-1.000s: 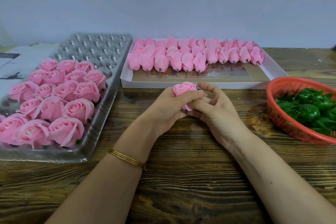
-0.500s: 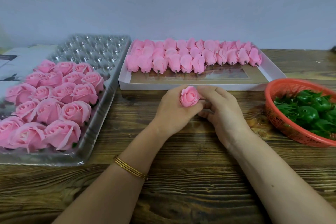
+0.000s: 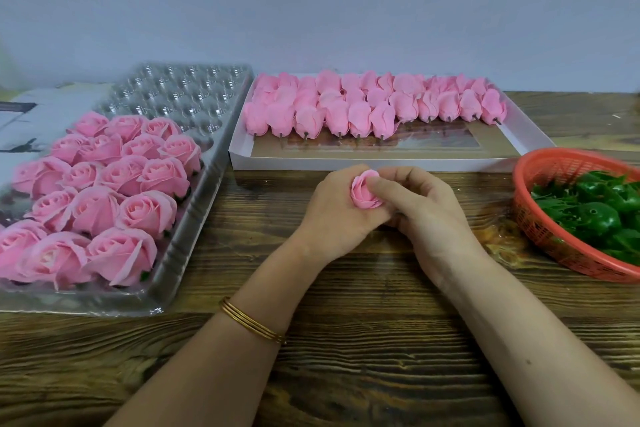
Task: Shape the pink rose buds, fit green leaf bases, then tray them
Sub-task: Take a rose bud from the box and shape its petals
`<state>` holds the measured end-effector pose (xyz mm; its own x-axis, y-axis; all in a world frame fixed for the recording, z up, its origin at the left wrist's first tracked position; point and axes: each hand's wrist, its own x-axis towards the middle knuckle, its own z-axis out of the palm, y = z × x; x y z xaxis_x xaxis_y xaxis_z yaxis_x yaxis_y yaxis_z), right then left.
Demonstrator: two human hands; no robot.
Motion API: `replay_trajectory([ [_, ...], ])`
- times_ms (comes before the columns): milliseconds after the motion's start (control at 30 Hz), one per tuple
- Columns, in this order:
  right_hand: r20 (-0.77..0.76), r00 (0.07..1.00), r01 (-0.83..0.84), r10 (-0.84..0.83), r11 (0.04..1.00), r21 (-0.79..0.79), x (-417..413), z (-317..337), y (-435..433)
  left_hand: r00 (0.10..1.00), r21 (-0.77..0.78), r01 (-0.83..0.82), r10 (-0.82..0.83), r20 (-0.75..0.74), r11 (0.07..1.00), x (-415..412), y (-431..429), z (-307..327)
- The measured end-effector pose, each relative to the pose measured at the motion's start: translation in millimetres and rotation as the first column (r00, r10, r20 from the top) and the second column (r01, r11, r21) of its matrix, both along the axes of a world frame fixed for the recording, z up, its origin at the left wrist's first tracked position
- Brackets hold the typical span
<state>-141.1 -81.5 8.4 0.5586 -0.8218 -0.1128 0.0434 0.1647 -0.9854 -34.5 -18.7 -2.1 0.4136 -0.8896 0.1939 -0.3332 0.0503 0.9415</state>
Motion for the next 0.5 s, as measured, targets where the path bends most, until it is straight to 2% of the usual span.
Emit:
replay_trajectory([
  [133, 0.047, 0.999, 0.008, -0.009, 1.0, 0.021, 2.5, -2.0, 0.8, 0.999, -0.012, -0.026, 0.025, -0.036, 1.0, 0.1, -0.3, -0.2],
  [333, 0.193, 0.981, 0.001, -0.018, 0.996, 0.089, 2.9, -2.8, -0.8, 0.97, -0.083, -0.12, 0.099, -0.221, 0.989, -2.1, 0.8, 5.5],
  [500, 0.073, 0.996, -0.045, 0.056, 0.989, -0.14, 8.6, -11.0, 8.3, 0.884, -0.088, -0.147, 0.091, -0.459, 0.985, -5.5, -1.9, 7.7],
])
